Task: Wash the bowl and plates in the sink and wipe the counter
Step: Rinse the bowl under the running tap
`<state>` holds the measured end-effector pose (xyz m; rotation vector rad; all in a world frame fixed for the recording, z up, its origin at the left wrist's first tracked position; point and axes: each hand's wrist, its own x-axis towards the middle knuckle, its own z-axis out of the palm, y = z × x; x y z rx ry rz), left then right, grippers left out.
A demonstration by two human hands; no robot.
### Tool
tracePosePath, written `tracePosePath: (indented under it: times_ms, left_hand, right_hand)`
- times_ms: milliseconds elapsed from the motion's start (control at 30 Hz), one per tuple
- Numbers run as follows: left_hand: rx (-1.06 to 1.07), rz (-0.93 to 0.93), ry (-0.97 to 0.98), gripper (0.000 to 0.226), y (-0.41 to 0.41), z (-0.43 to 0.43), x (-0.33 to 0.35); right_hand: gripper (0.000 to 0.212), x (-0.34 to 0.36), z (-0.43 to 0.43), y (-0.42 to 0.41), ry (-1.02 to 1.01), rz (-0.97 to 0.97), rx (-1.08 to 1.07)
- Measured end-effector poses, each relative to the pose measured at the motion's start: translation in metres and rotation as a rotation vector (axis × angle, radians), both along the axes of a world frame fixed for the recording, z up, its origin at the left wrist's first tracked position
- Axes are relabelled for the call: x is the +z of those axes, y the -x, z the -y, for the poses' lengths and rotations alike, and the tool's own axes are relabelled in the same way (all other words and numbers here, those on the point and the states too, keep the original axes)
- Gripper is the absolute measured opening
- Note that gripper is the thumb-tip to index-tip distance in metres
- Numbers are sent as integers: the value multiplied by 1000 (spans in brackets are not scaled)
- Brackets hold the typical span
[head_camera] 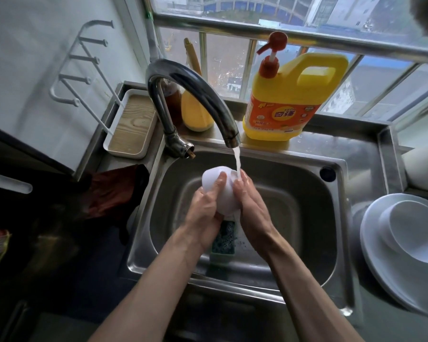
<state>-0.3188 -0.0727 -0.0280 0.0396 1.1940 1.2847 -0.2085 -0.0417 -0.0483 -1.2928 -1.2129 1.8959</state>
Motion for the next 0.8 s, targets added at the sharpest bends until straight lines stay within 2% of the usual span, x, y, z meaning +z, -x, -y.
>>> tracePosePath:
  times_ms: [133,233,433,633,800]
  left_hand:
    - [-4,102,-79,44,18,3,2]
    - [18,164,-123,40,18,5,6]
    - [-4,200,-142,48,22,7,-1]
    - [-96,186,-149,50,30,7,-8]
    - [-166,136,-144,54,34,4,-8]
  right_hand:
    - [67,4,-5,-15,-16,-123,94]
    - [63,6,-3,-11,-7,-172,34]
    - [55,8,-3,-7,72,-182,-41]
    - [65,12,-14,-8,158,-186,-101]
    - [74,11,-18,-2,201,-109,-103]
